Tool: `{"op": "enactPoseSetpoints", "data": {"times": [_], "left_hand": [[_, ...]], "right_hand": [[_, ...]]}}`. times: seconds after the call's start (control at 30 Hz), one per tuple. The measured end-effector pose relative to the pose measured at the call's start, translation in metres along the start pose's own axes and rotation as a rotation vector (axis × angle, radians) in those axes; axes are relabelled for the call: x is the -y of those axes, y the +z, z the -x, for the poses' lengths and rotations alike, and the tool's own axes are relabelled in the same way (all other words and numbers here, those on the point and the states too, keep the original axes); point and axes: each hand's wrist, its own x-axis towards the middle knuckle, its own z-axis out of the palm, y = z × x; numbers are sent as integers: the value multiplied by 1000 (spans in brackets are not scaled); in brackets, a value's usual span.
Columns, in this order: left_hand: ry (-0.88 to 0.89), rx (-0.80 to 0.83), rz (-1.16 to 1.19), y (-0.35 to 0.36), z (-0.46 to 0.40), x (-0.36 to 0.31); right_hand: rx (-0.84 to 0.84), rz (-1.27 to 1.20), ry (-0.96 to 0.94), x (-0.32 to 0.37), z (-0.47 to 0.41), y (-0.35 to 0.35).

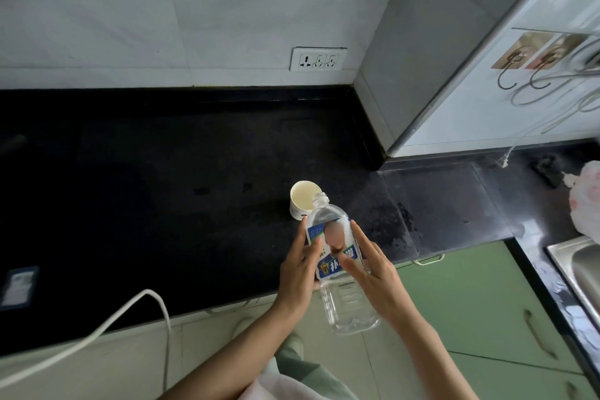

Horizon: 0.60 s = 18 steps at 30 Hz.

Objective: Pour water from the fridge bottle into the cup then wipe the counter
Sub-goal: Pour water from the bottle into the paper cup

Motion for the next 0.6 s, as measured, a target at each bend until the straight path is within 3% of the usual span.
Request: {"op": "enactPoseSetpoints", "data": {"times": [0.6], "left_hand": [[4,-2,1,0,-1,0]], "right_hand": [[-2,-4,-19,-3,-4,0]]}}
